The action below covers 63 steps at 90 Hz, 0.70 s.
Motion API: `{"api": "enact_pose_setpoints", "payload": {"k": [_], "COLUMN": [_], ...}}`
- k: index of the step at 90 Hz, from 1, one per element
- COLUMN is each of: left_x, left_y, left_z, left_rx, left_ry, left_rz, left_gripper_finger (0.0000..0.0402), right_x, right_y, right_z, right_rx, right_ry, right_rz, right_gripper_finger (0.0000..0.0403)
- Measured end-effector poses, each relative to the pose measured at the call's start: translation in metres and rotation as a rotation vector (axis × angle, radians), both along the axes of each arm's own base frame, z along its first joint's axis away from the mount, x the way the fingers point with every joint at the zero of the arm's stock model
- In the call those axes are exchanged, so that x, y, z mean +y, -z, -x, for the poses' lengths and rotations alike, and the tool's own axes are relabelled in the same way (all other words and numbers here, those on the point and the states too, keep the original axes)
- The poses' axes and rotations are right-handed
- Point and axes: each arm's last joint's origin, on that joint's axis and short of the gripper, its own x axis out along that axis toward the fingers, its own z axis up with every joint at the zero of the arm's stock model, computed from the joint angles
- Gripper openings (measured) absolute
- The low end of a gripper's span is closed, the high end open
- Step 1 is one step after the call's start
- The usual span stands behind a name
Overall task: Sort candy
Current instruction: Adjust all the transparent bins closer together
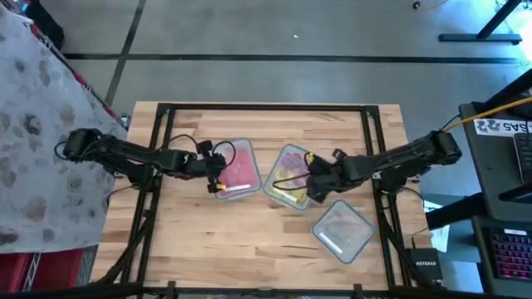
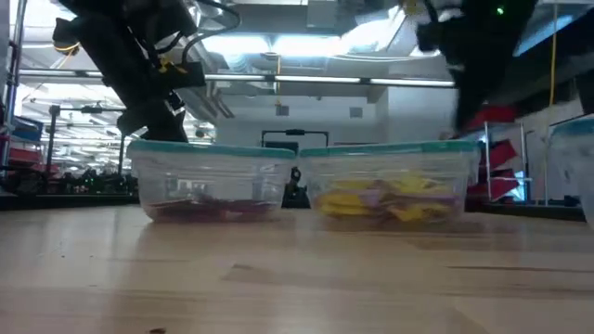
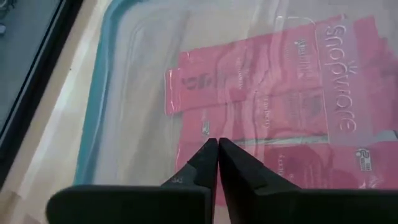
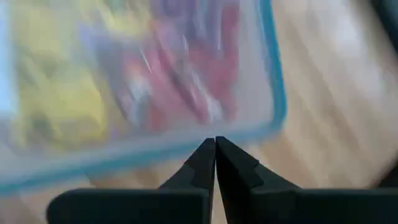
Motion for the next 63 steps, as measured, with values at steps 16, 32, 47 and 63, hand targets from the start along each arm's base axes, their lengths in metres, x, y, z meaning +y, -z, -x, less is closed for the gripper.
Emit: {"api": "enact_pose_setpoints", "payload": {"k": [16, 32, 47, 63], "left_x": [-0.002, -0.002, 0.003, 0.005], "left_y": [0.0, 0.0, 0.0, 0.0], "left_z": [-0.001, -0.002, -0.003, -0.002], "left_rx": [0.033, 0.044, 0.051, 0.077], "left_ry": [0.102, 0.151, 0.181, 0.191], "left_rz": [0.027, 0.001, -0.017, -0.035], "left_gripper_finger": [0.0, 0.0, 0.0, 0.0], "right_x": [-0.019, -0.045, -0.068, -0.069], "right_y": [0.033, 0.052, 0.041, 0.022], "right_z": [0.009, -0.009, -0.03, -0.032], "right_rx": [0.075, -0.161, -0.374, -0.34], "right_ry": [0.093, 0.081, 0.074, 0.065], "right_rz": [-0.14, -0.053, 0.108, 0.193], "right_gripper_finger": [0.0, 0.0, 0.0, 0.0]}}
